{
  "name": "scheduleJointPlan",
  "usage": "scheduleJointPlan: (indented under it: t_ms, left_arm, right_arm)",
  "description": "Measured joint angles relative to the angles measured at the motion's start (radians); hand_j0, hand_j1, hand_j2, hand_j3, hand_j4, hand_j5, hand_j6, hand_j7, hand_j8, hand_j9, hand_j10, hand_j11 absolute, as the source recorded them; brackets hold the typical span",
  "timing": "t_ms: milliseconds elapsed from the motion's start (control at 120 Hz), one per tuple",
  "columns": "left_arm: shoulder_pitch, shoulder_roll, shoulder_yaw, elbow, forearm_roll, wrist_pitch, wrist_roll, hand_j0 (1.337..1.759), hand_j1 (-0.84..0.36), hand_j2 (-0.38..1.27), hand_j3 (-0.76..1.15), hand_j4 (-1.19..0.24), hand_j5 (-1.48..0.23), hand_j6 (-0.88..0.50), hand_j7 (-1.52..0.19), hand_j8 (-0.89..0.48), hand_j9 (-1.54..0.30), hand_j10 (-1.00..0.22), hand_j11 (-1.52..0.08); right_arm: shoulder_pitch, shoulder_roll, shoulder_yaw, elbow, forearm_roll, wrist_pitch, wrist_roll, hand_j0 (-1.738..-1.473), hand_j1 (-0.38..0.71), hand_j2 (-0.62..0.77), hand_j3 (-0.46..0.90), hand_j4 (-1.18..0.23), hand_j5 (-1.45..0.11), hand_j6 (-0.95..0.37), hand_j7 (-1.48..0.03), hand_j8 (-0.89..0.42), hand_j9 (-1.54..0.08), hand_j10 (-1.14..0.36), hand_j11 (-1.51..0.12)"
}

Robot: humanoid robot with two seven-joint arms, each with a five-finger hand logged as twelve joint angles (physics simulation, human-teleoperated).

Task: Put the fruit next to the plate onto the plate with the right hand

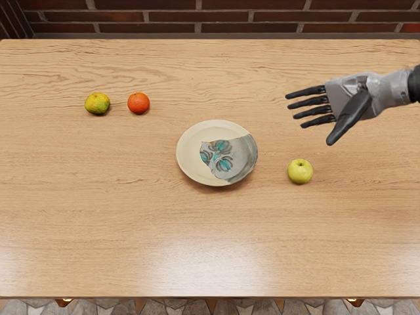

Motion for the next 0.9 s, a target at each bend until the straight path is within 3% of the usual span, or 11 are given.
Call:
scheduleJointPlan:
  t_ms: [133, 200, 300, 342, 450, 517, 608, 758, 900]
  left_arm:
    - [0.0, 0.0, 0.0, 0.0, 0.0, 0.0, 0.0, 1.658, 0.34, 0.0, 0.0, -0.01, -0.01, -0.01, -0.01, -0.01, -0.01, -0.01, -0.01]
    - [0.0, 0.0, 0.0, 0.0, 0.0, 0.0, 0.0, 1.658, 0.34, 0.0, 0.0, -0.01, -0.01, -0.01, -0.01, -0.01, -0.01, -0.01, -0.01]
    - [0.0, 0.0, 0.0, 0.0, 0.0, 0.0, 0.0, 1.658, 0.34, 0.0, 0.0, -0.01, -0.01, -0.01, -0.01, -0.01, -0.01, -0.01, -0.01]
    - [0.001, 0.0, 0.0, 0.0, 0.0, 0.0, 0.0, 1.658, 0.34, 0.0, 0.0, -0.01, -0.01, -0.01, -0.01, -0.01, -0.01, -0.01, -0.01]
    - [0.0, 0.0, 0.0, 0.0, 0.0, 0.0, 0.0, 1.658, 0.34, 0.0, 0.0, -0.01, -0.01, -0.01, -0.01, -0.01, -0.01, -0.01, -0.01]
    - [0.0, 0.0, 0.0, 0.0, 0.0, 0.0, 0.0, 1.658, 0.34, 0.0, 0.0, -0.01, -0.01, -0.01, -0.01, -0.01, -0.01, -0.01, -0.01]
    - [0.0, 0.0, 0.0, 0.0, 0.0, 0.0, 0.0, 1.658, 0.34, 0.0, 0.0, -0.01, -0.01, -0.01, -0.01, -0.01, -0.01, -0.01, -0.01]
    - [0.0, 0.0, 0.0, 0.0, 0.0, 0.0, 0.0, 1.658, 0.34, 0.0, 0.0, -0.01, -0.01, -0.01, -0.01, -0.01, -0.01, -0.01, -0.01]
    - [0.0, 0.0, 0.0, 0.0, 0.0, 0.0, 0.0, 1.658, 0.34, 0.0, 0.0, -0.01, -0.01, -0.01, -0.01, -0.01, -0.01, -0.01, -0.01]
  right_arm:
    - [-0.004, 0.011, 0.006, 0.0, -0.005, 0.0, 0.0, -1.658, -0.33, 0.0, 0.0, -0.02, -0.03, -0.02, -0.03, -0.02, -0.03, -0.02, -0.03]
    - [0.0, 0.051, 0.011, 0.013, -0.092, -0.011, 0.0, -1.658, -0.32, 0.0, 0.0, -0.02, -0.03, -0.02, -0.03, -0.02, -0.03, -0.02, -0.03]
    - [0.055, 0.08, -0.008, 0.198, -0.37, -0.292, 0.0, -1.658, -0.32, 0.0, 0.0, -0.02, -0.03, -0.02, -0.03, -0.02, -0.03, -0.02, -0.03]
    - [0.11, 0.091, -0.09, 0.255, -0.463, -0.423, 0.0, -1.658, -0.32, 0.0, 0.0, -0.02, -0.03, -0.02, -0.03, -0.02, -0.03, -0.02, -0.03]
    - [0.285, 0.173, -0.461, 0.349, -0.587, -0.762, 0.0, -1.658, -0.32, -0.01, 0.0, -0.02, -0.03, -0.02, -0.03, -0.02, -0.03, -0.02, -0.03]
    - [0.334, 0.226, -0.591, 0.397, -0.619, -0.963, 0.0, -1.658, -0.32, -0.01, 0.0, -0.03, -0.03, -0.03, -0.03, -0.03, -0.03, -0.03, -0.03]
    - [0.365, 0.296, -0.665, 0.444, -0.636, -1.115, 0.0, -1.658, -0.32, 0.0, 0.0, -0.03, -0.03, -0.03, -0.03, -0.03, -0.03, -0.03, -0.03]
    - [0.373, 0.413, -0.69, 0.471, -0.631, -1.197, 0.0, -1.658, -0.31, -0.01, 0.0, -0.03, -0.04, -0.03, -0.04, -0.03, -0.04, -0.03, -0.04]
    - [0.343, 0.453, -0.714, 0.456, -0.623, -1.216, 0.0, -1.658, -0.25, -0.02, 0.0, -0.08, -0.11, -0.08, -0.11, -0.08, -0.11, -0.08, -0.11]
